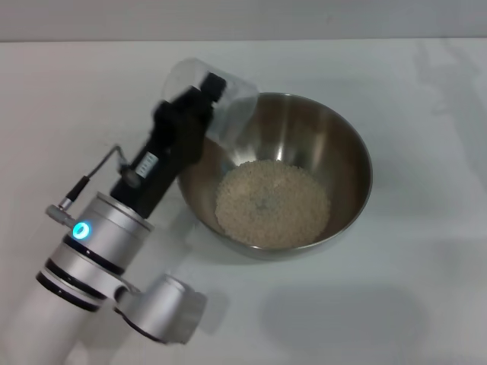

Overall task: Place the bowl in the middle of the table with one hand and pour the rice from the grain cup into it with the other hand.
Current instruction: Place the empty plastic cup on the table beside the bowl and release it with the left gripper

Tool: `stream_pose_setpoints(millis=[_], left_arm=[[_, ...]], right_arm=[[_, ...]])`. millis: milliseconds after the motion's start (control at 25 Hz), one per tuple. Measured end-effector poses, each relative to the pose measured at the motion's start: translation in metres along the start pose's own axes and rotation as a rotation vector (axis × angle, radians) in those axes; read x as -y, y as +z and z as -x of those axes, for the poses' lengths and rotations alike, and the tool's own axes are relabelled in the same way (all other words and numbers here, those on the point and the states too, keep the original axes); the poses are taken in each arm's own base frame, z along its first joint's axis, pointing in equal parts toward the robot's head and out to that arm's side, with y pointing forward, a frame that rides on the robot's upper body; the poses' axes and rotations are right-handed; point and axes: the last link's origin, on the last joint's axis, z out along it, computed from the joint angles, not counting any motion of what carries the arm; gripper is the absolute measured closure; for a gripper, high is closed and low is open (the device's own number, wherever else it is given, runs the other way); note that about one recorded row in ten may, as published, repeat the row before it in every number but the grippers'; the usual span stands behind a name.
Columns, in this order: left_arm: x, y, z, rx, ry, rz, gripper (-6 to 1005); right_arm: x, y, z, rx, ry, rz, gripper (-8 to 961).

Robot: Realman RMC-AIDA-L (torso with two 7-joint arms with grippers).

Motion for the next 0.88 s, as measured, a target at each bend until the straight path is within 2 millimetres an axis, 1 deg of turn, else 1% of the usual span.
stream_pose_setpoints(millis=[120,160,200,240,280,320,360,400,440,480,520,560,600,640,680,760,800,880], left_arm=[[0.005,0.002,0.01,0.065,-0.216,-0.031,892],[0.007,0.003,0.021,0.125,-0.423,-0.063,891],[0.007,0.003,0.021,0.125,-0.423,-0.063,890],[0.007,0.002,0.033,0.187,-0.583,-0.09,889],[0.007,0.001,0.041,0.234,-0.692,-0.114,888],[0.007,0.001,0.041,0.234,-0.692,-0.114,887],[0.003,-0.003,0.054,0.311,-0.846,-0.141,886],[0.003,-0.003,0.054,0.311,-0.846,-0.141,885],[-0.005,-0.007,0.066,0.393,-0.983,-0.156,884],[-0.005,-0.007,0.066,0.393,-0.983,-0.156,883],[-0.008,-0.009,0.071,0.428,-1.039,-0.16,882],[-0.016,-0.013,0.078,0.486,-1.145,-0.163,881],[-0.016,-0.013,0.078,0.486,-1.145,-0.163,880],[-0.023,-0.016,0.083,0.529,-1.23,-0.159,879],[-0.023,-0.016,0.083,0.529,-1.23,-0.159,878],[-0.032,-0.022,0.088,0.577,-1.307,-0.14,876],[-0.032,-0.022,0.088,0.577,-1.307,-0.14,875],[-0.038,-0.025,0.09,0.612,-1.337,-0.114,873]], right_arm=[[0.0,0.0,0.0,0.001,0.001,-0.002,446],[-0.001,0.0,0.0,0.003,0.003,-0.001,445],[-0.001,0.0,0.0,0.003,0.003,-0.001,444],[-0.001,0.0,0.001,0.005,0.005,-0.001,443],[-0.001,0.0,0.001,0.006,0.005,-0.001,442],[-0.001,0.0,0.001,0.006,0.005,-0.001,441],[-0.001,0.0,0.001,0.005,0.005,0.0,440],[-0.001,0.0,0.001,0.005,0.005,0.0,440],[-0.001,0.0,0.0,0.005,0.005,0.0,439],[-0.001,-0.001,0.0,0.005,0.005,-0.001,438],[-0.001,-0.001,0.0,0.005,0.005,-0.001,437],[-0.002,-0.001,0.0,0.004,0.006,-0.001,436],[-0.002,-0.001,0.0,0.004,0.006,-0.001,435],[-0.002,-0.001,0.0,0.004,0.006,-0.001,435],[-0.002,-0.001,0.0,0.005,0.006,-0.001,434],[-0.002,-0.001,0.0,0.004,0.01,-0.001,432],[-0.002,-0.001,0.0,0.004,0.01,-0.001,431],[-0.001,-0.002,0.0,0.003,0.012,-0.002,430]])
